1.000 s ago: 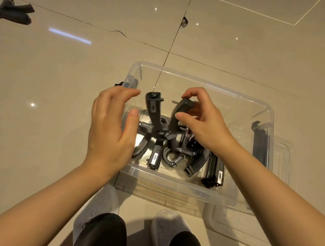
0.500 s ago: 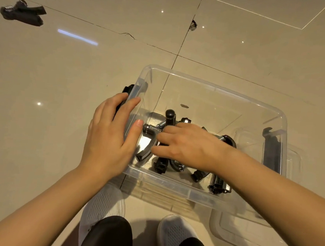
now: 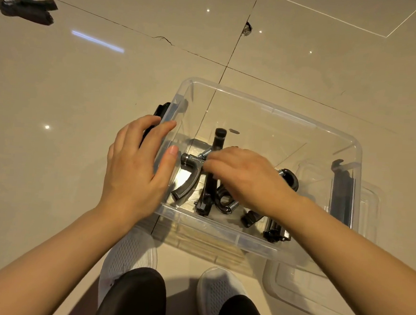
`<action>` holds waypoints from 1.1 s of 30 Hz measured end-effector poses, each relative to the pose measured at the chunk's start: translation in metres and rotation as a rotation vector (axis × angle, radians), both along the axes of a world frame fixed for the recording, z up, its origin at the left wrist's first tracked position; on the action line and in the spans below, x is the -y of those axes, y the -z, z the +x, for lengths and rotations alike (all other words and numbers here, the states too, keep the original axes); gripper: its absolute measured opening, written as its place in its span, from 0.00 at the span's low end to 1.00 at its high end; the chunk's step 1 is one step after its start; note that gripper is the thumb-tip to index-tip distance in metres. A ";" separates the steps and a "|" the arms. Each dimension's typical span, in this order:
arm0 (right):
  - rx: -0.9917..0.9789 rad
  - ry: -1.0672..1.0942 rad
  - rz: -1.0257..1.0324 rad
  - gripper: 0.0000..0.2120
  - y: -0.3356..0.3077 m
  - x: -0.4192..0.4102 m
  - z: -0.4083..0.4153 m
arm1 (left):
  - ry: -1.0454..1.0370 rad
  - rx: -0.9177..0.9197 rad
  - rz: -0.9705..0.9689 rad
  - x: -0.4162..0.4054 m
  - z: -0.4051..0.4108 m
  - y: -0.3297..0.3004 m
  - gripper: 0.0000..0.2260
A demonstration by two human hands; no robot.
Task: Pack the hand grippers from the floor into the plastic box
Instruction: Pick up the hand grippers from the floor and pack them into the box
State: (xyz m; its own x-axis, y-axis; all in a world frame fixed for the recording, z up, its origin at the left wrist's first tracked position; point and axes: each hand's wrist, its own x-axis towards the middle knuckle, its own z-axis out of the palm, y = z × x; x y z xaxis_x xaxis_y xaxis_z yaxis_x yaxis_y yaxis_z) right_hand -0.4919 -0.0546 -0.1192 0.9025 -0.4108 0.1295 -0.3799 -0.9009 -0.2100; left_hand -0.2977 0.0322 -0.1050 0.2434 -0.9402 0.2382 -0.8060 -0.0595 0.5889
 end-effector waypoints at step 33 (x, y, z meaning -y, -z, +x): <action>-0.574 0.464 0.165 0.22 0.027 0.016 -0.041 | 0.033 0.126 -0.060 -0.003 -0.006 -0.004 0.18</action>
